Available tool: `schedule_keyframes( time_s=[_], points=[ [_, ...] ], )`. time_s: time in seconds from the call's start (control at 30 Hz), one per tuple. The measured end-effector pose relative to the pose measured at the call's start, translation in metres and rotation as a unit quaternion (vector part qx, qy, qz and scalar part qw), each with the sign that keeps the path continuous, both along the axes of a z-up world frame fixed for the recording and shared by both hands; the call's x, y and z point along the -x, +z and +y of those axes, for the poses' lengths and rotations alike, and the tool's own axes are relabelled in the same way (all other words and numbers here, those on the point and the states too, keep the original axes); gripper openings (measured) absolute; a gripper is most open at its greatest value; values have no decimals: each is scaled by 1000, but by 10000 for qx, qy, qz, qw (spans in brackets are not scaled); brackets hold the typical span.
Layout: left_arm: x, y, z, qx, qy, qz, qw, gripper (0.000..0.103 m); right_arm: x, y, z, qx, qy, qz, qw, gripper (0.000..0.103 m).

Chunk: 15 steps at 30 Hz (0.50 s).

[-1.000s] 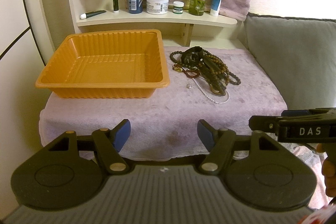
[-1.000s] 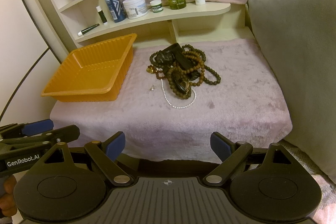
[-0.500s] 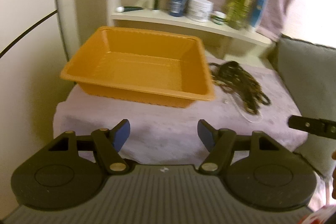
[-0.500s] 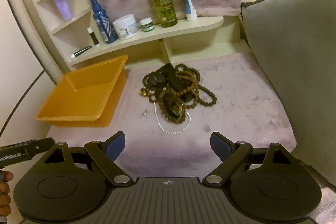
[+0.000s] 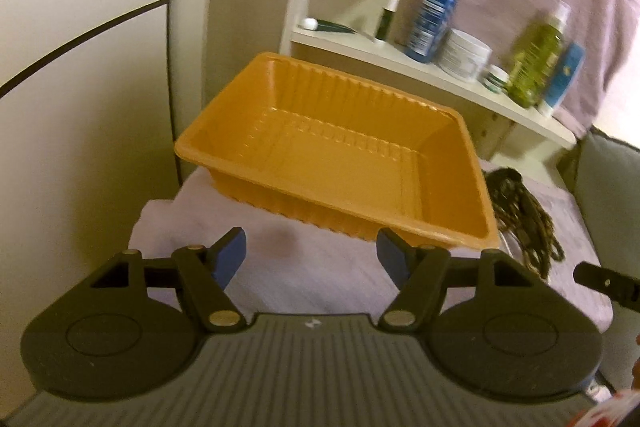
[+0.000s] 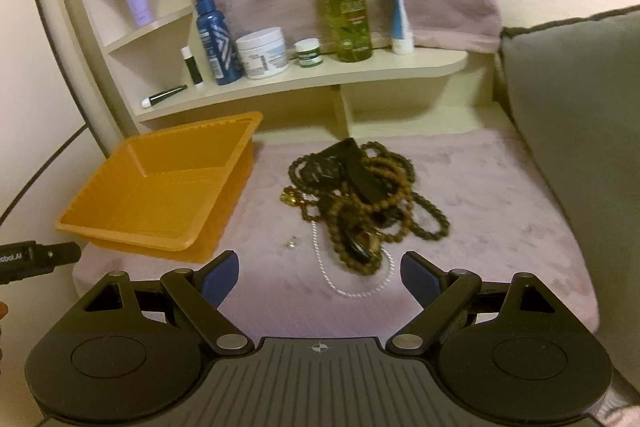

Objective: Organize jewelry
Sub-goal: 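Grasp the orange tray rim with the left tool while the right tool approaches the jewelry pile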

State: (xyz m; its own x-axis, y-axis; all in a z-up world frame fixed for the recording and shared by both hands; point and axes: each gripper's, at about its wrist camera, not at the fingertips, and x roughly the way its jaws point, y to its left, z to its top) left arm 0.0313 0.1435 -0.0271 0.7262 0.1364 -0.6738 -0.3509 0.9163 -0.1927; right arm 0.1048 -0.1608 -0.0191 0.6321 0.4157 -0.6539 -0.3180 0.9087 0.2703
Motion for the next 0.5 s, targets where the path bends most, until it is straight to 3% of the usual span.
schedule_keyframes(
  time_s=[0.33, 0.43, 0.5],
  points=[
    [-13, -17, 52, 264, 717, -260, 9967, 63, -28, -22, 29, 7, 265, 173, 9995, 88],
    [-15, -21, 64, 429, 919, -358, 9942, 61, -33, -29, 36, 52, 368, 246, 9990, 71],
    [-17, -24, 72, 524, 1057, -444, 9920, 61, -37, -32, 39, 37, 388, 324, 9987, 69]
  ],
)
